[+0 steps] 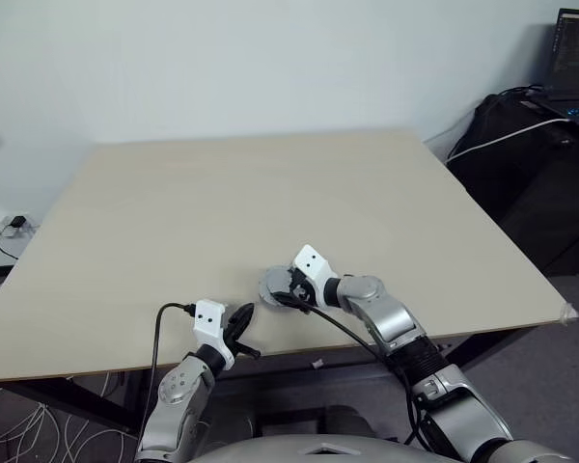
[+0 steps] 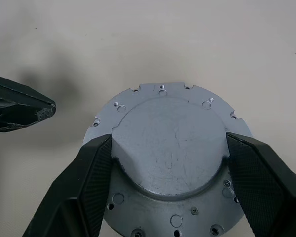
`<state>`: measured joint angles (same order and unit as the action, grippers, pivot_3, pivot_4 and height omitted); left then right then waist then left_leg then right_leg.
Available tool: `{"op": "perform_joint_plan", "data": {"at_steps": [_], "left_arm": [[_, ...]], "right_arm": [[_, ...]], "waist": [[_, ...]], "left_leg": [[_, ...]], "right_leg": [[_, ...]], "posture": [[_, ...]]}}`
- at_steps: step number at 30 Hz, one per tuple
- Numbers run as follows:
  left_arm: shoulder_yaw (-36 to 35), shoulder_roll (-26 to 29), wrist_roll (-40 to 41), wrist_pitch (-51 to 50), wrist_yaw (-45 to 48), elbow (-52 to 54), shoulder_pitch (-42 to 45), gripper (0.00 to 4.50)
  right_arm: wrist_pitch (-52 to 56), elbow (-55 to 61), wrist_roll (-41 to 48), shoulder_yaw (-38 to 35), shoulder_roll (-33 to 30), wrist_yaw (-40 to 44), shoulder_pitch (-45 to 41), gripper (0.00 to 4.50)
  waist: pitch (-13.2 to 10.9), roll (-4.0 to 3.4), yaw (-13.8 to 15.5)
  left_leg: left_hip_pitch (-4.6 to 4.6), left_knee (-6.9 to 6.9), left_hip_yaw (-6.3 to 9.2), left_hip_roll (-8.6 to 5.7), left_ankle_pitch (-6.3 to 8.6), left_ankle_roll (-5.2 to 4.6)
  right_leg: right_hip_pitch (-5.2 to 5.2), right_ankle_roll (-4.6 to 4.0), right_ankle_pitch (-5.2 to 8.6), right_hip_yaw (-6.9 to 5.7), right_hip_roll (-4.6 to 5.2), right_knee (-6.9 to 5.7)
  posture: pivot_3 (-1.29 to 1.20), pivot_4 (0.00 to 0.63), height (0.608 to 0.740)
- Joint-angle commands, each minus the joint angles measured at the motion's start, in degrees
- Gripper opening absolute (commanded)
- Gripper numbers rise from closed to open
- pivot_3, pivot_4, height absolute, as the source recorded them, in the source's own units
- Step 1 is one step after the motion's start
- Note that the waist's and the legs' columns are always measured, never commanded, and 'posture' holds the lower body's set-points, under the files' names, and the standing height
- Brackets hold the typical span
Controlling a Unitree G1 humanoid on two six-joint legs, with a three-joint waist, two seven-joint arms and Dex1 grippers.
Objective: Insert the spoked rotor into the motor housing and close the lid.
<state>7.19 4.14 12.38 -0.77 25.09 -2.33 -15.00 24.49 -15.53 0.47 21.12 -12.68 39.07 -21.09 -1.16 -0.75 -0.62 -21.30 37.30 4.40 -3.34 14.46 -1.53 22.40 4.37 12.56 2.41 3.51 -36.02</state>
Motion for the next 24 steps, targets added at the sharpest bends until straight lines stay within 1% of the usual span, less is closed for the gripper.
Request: {"op": "perform_joint_plan", "data": {"at_steps": [1, 6, 15, 18, 24], "left_arm": [[-0.5, -0.3, 0.6, 1.2, 0.1, 1.0, 0.6, 0.0], [-0.5, -0.2, 0.6, 1.2, 0.2, 1.0, 0.6, 0.0], [-0.3, 0.0, 0.5, 1.1, 0.3, 1.3, 0.3, 0.0], [-0.3, 0.0, 0.5, 1.0, 0.2, 1.5, 0.2, 0.0], [-0.4, 0.0, -0.1, 0.9, -0.5, 1.5, 1.1, 0.0]], "right_arm": [[1.4, -1.1, -1.6, 0.7, -0.6, -0.6, 0.3, 3.2], [1.7, -0.9, -1.8, 1.4, -0.7, -0.4, 0.6, 3.2], [7.2, 0.2, -1.4, 3.4, -2.7, 3.3, 0.5, 3.2], [8.7, 0.3, -1.4, 3.4, -2.8, 3.3, 0.5, 3.2], [8.4, 0.7, -1.8, 3.4, -2.6, 2.5, 1.0, 3.2]], "waist": [[0.0, 0.0, 0.0], [0.0, 0.0, 0.0], [0.0, -0.01, 0.1], [0.0, -0.01, 0.2], [0.0, 0.0, 0.3]], "left_leg": [[0.0, 0.0, 0.0, 0.0, 0.0, 0.0], [0.0, 0.0, 0.0, 0.01, 0.01, 0.01], [-0.03, -0.02, 0.01, -0.02, 0.02, -0.01], [-0.03, -0.05, 0.03, -0.05, 0.04, -0.08], [-0.03, -0.11, 0.03, -0.07, 0.06, -0.12]], "right_leg": [[0.0, 0.0, 0.0, 0.0, 0.0, 0.0], [0.0, 0.01, 0.0, 0.0, 0.0, 0.0], [0.0, 0.01, 0.04, -0.02, 0.04, 0.04], [0.01, 0.01, 0.1, -0.02, 0.06, 0.04], [0.02, -0.02, 0.14, -0.02, 0.08, 0.06]], "posture": [[0.0, 0.0, 0.74], [0.0, 0.0, 0.74], [0.0, 0.0, 0.74], [0.0, 0.0, 0.74], [0.0, 0.0, 0.74]]}}
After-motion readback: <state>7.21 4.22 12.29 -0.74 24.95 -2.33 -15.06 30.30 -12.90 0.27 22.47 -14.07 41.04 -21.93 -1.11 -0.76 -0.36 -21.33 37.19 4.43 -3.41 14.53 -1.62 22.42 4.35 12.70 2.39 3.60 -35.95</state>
